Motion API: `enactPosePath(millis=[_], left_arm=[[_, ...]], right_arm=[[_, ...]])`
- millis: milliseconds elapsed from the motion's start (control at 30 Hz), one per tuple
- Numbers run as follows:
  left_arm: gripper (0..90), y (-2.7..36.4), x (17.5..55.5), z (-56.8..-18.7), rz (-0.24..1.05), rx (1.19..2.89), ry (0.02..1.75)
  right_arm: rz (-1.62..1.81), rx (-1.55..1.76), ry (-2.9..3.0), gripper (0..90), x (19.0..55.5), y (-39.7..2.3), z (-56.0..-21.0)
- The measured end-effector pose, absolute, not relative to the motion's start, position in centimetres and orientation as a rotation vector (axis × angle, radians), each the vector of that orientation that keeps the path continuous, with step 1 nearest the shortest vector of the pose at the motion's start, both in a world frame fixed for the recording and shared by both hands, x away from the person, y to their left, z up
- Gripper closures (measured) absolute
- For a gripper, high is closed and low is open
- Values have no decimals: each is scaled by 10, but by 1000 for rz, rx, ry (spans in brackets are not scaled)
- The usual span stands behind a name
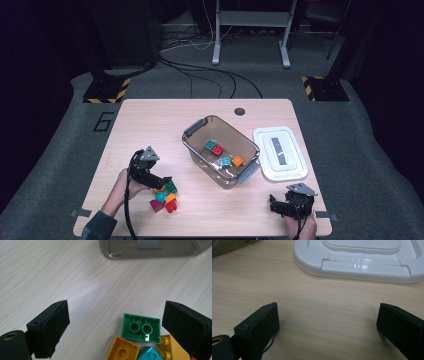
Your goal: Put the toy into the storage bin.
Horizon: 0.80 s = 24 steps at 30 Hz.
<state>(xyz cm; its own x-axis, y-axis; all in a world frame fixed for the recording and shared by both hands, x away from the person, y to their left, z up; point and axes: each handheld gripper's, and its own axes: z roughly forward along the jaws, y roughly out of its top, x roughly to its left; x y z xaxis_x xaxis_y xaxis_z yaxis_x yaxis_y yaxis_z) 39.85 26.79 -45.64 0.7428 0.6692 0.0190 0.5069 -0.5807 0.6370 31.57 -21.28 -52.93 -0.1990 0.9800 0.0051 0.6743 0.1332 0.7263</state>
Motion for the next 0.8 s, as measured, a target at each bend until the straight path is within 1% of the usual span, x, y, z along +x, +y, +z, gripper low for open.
enactPosePath(millis=[367, 700, 800], left_arm=[[72, 261, 398, -478, 284, 2362, 911], [79, 259, 402, -492, 324, 2399, 961], [73, 261, 405, -494, 309, 2373, 975]], right_arm=[[838, 1585, 1937, 35, 316, -213, -529], [838, 1585, 1936, 35, 316, -213, -529], [838, 1585, 1937, 35, 316, -213, -529]])
